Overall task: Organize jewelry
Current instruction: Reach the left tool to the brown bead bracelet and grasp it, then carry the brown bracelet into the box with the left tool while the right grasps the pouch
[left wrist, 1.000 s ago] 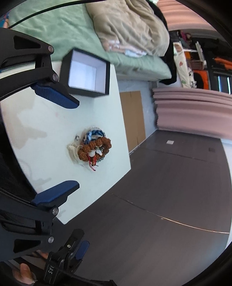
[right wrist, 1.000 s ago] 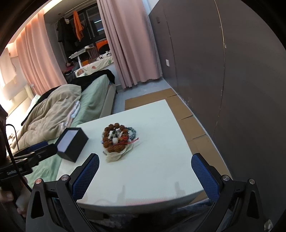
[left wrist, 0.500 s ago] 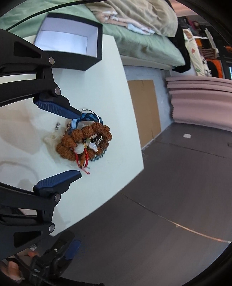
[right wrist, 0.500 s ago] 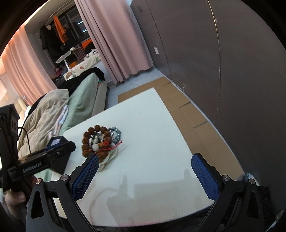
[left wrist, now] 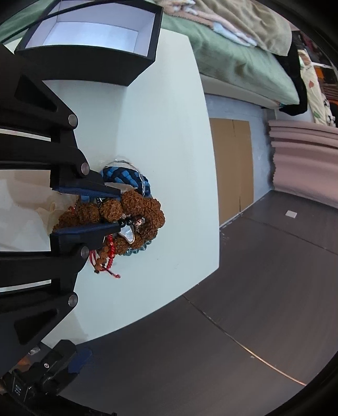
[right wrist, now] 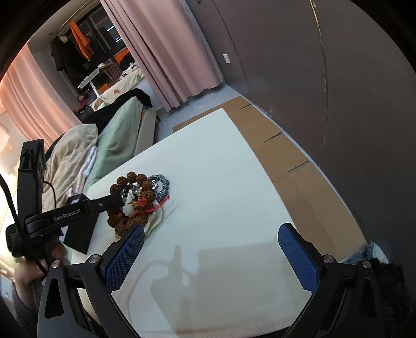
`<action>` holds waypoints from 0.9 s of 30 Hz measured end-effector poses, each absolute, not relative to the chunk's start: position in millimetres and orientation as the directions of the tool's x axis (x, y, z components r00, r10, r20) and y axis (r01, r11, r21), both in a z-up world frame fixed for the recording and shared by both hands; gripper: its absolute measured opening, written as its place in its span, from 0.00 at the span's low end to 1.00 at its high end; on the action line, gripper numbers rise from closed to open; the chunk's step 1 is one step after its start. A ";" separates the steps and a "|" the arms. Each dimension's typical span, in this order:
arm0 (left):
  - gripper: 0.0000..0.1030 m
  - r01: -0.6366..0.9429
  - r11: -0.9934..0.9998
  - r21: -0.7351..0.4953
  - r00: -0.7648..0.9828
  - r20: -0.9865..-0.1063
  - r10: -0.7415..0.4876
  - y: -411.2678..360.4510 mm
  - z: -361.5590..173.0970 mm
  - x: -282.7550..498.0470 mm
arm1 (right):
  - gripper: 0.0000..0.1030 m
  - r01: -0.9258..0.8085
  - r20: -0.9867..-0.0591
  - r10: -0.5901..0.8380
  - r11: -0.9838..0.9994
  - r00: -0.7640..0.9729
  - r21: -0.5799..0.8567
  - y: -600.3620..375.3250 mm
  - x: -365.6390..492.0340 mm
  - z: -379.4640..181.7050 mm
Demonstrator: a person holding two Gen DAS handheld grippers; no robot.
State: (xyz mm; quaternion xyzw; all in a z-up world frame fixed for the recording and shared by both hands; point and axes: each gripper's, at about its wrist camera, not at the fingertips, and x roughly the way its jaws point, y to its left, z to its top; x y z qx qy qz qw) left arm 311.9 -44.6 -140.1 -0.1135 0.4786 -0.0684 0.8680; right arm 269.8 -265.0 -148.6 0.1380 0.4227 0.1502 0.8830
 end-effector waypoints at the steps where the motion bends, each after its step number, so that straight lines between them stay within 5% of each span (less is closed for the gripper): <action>1: 0.19 0.007 0.967 -0.256 0.549 -0.807 -0.218 -44.7 -135.9 309.1 | 1.00 -0.149 -0.705 0.386 0.915 0.595 0.375 -262.5 270.8 -148.8; 17: 0.19 0.066 0.948 -0.310 0.617 -0.734 -0.283 -34.3 -84.3 278.1 | 0.99 -0.187 -0.689 0.436 0.893 0.580 0.408 -241.9 267.7 -131.0; 27: 0.19 0.031 0.942 -0.334 0.651 -0.709 -0.272 -2.3 -67.8 254.3 | 0.85 -0.231 -0.743 0.468 0.883 0.478 0.408 -200.0 276.6 -138.2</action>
